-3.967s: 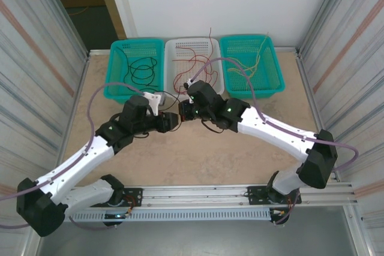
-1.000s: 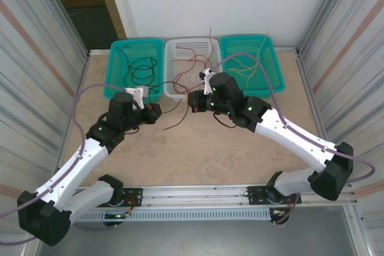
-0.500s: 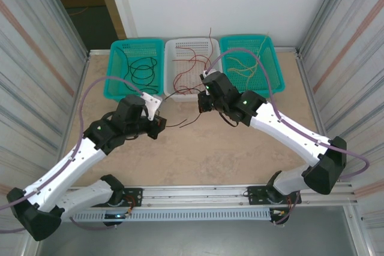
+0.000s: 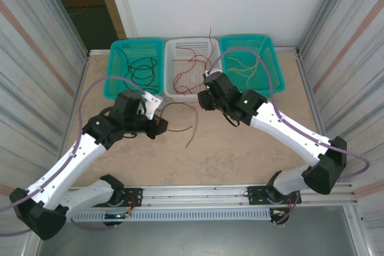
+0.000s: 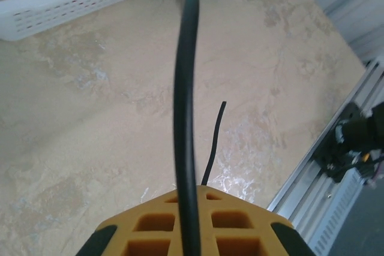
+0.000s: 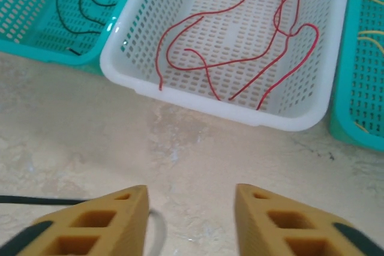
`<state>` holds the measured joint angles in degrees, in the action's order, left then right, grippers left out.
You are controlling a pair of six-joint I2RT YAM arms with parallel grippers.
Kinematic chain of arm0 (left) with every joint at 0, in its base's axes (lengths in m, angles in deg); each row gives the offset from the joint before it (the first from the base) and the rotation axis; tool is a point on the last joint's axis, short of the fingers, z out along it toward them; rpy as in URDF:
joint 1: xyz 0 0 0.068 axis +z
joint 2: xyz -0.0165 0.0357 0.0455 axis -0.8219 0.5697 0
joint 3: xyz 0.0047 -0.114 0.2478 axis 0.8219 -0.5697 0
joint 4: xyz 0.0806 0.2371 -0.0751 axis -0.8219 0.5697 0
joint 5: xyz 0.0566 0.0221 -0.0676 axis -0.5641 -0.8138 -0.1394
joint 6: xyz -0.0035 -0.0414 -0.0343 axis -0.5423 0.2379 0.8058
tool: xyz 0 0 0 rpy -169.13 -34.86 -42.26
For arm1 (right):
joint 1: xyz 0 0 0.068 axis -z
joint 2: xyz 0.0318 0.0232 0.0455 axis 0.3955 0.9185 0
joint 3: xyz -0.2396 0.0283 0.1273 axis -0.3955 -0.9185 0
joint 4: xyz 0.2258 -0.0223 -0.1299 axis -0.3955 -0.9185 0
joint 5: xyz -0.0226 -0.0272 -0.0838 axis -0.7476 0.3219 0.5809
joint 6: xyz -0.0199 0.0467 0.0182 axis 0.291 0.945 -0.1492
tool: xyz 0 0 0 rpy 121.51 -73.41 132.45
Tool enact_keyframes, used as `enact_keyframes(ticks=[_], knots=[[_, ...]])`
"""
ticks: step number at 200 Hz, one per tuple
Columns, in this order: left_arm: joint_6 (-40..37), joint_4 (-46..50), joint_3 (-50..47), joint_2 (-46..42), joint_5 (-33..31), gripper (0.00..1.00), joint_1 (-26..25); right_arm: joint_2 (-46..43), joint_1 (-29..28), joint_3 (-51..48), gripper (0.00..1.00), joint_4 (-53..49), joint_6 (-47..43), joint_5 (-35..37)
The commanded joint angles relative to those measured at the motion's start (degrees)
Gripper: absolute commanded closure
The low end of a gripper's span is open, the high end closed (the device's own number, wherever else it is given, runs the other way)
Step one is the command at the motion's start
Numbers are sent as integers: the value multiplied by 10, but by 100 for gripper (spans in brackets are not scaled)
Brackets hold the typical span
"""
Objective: Untangle the cables
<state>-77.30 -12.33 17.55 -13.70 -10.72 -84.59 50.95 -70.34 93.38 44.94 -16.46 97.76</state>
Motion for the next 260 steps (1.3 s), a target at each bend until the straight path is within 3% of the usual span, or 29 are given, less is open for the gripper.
enact_keyframes(ticks=[1, 20, 37, 85, 133, 200, 226, 246, 260], knots=[[77, -40, -12, -13, 108, 100, 77, -37, 17, 8, 51, -8, 5, 13], [133, -62, 3, -14, 138, 100, 145, -58, 32, -2, 49, 2, 15, -7], [167, -89, 27, -15, 149, 100, 177, -75, 41, -9, 48, 7, 19, -18], [214, -119, 109, 8, -26, 100, 216, -103, 47, -29, 46, 16, 32, -35], [257, -188, 203, 140, -59, 99, 302, -119, 47, -50, 46, 15, 40, -48], [253, -224, 326, 330, -62, 99, 322, -147, 54, -85, 45, 7, 41, -40], [259, -226, 317, 367, -64, 89, 325, -146, 69, -87, 45, 8, 39, -49], [273, -231, 279, 375, -59, 67, 325, -141, 79, -83, 45, 13, 37, -59], [282, -234, 246, 369, -53, 57, 325, -137, 83, -77, 45, 15, 36, -64]])
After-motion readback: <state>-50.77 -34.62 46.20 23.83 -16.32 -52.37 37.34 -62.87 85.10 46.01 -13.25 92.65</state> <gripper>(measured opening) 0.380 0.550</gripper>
